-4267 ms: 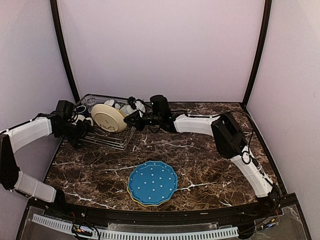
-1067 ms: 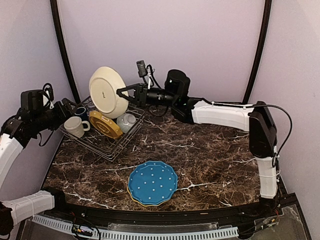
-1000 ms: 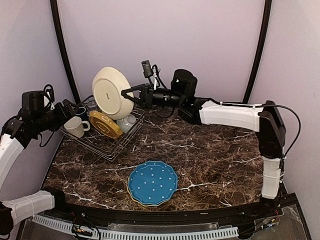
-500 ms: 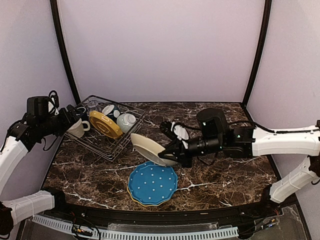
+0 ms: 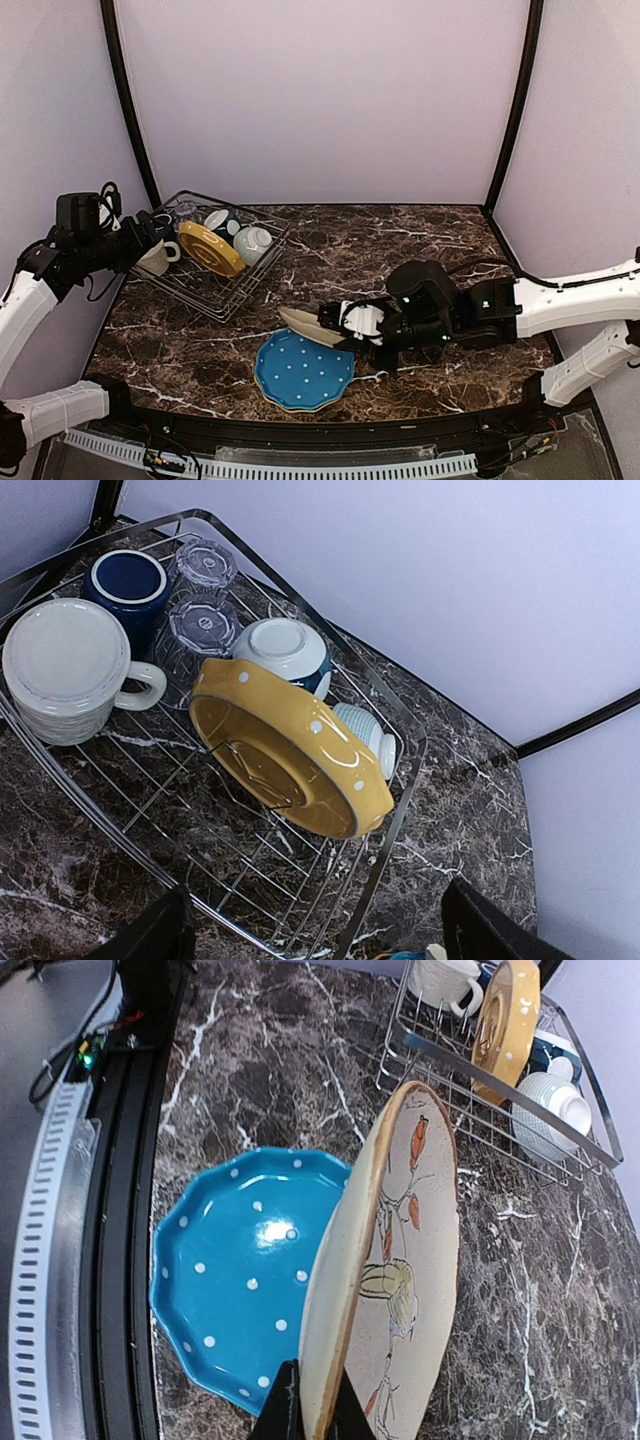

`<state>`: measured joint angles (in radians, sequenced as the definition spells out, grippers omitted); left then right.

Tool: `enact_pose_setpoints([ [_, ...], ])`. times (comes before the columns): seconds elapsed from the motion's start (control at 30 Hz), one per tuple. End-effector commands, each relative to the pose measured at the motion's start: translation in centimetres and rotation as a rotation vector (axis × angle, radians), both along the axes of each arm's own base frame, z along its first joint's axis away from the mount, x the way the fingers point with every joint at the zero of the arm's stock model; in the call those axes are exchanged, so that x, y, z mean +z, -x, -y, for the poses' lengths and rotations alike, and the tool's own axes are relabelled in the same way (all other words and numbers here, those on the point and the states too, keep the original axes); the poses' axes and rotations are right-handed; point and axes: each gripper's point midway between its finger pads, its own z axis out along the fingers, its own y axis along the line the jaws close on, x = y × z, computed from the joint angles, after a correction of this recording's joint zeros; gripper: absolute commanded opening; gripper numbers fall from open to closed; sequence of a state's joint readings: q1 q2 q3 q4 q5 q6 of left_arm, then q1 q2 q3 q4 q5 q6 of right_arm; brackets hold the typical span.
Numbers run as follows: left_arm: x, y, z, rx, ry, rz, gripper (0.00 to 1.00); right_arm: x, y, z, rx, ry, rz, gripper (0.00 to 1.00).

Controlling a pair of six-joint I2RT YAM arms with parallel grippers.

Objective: Unload the mixed dishes from the dish rack
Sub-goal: Place the plate with another plate.

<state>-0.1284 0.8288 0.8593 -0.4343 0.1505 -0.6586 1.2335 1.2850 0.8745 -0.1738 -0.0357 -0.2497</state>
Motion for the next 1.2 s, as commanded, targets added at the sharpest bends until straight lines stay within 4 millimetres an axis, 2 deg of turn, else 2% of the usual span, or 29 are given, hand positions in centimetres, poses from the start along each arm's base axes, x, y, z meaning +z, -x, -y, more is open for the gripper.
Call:
enact_pose_setpoints([
  [0.0, -0.5, 0.1, 0.3, -0.016, 0.007, -0.008, 0.84, 2.7, -1.7, -2.4, -0.071, -0.019, 0.249, 0.00],
  [0.23, -0.6, -0.1, 0.5, -0.023, 0.011, -0.015, 0.85, -0.7, -0.6, -4.5, -0.036, 0.111, 0.345, 0.00],
  [0.4, -0.8, 0.0, 0.5, -0.023, 0.012, -0.018, 0.84, -2.7, 1.1, -6.3, 0.007, 0.171, 0.415, 0.00],
  [0.6, -1.0, 0.1, 0.5, -0.024, 0.008, -0.021, 0.84, -6.9, 3.0, -7.5, 0.089, 0.268, 0.396, 0.00],
  [0.77, -1.0, 0.3, 0.3, -0.019, -0.003, -0.022, 0.84, -9.2, 4.8, -7.4, 0.146, 0.303, 0.323, 0.04],
  [0.93, -1.2, 0.3, 0.3, -0.021, -0.007, -0.025, 0.84, -11.0, 7.0, -6.6, 0.195, 0.330, 0.260, 0.13],
  [1.07, -1.5, 0.3, 0.3, -0.020, -0.006, -0.031, 0.84, -12.0, 7.2, -5.5, 0.167, 0.348, 0.222, 0.21],
  [1.17, -1.6, 0.2, 0.4, -0.020, 0.000, -0.033, 0.84, -12.0, 6.4, -5.2, 0.115, 0.337, 0.233, 0.31],
])
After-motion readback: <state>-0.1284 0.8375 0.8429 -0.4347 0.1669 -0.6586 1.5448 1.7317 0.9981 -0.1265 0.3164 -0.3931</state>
